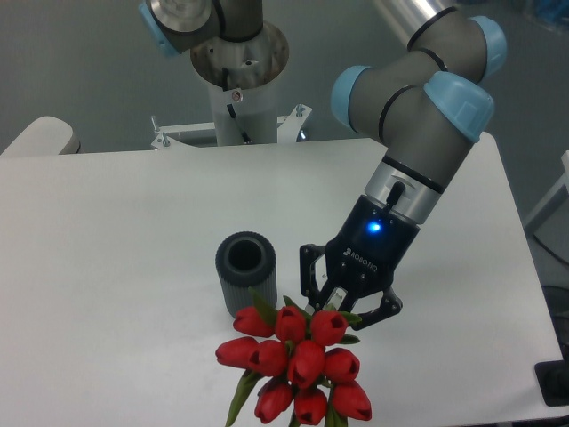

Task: Insert the flowers into the vase
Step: 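Lift the red tulip bouquet with the gripper toward the grey vase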

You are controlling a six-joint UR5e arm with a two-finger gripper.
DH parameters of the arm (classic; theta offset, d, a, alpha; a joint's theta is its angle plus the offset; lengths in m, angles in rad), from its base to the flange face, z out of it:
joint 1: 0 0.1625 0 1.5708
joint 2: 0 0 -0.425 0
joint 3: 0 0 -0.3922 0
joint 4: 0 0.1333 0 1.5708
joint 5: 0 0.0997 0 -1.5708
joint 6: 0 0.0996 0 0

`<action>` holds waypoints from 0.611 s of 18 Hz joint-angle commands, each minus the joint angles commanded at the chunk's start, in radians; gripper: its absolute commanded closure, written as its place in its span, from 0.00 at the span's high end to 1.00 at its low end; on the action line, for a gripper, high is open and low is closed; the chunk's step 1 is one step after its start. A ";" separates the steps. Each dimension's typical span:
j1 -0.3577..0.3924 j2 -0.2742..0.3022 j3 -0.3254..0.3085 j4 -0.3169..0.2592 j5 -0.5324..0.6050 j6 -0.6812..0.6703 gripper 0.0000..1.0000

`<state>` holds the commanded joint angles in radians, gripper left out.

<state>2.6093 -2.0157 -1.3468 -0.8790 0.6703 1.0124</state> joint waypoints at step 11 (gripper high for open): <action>0.003 0.002 0.005 0.017 -0.074 -0.015 0.25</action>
<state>2.6124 -2.0141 -1.3422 -0.8621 0.5968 0.9971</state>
